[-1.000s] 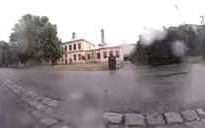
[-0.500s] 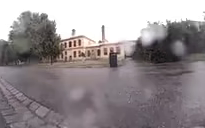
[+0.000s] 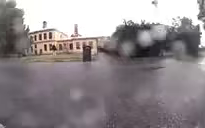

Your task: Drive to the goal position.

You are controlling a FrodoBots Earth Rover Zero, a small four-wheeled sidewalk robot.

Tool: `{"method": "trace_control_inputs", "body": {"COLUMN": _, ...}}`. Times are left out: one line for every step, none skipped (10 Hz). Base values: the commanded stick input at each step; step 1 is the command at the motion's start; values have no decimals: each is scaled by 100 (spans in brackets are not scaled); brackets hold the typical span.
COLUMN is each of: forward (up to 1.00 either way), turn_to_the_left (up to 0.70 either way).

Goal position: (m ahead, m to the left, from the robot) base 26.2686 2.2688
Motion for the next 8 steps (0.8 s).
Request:
{"method": "trace_control_inputs", "body": {"forward": 85, "turn_to_the_left": 0}}
{"method": "trace_control_inputs", "body": {"forward": 85, "turn_to_the_left": 0}}
{"method": "trace_control_inputs", "body": {"forward": 85, "turn_to_the_left": 0}}
{"method": "trace_control_inputs", "body": {"forward": 85, "turn_to_the_left": 0}}
{"method": "trace_control_inputs", "body": {"forward": 85, "turn_to_the_left": 0}}
{"method": "trace_control_inputs", "body": {"forward": 85, "turn_to_the_left": 0}}
{"method": "trace_control_inputs", "body": {"forward": 85, "turn_to_the_left": 0}}
{"method": "trace_control_inputs", "body": {"forward": 85, "turn_to_the_left": 0}}
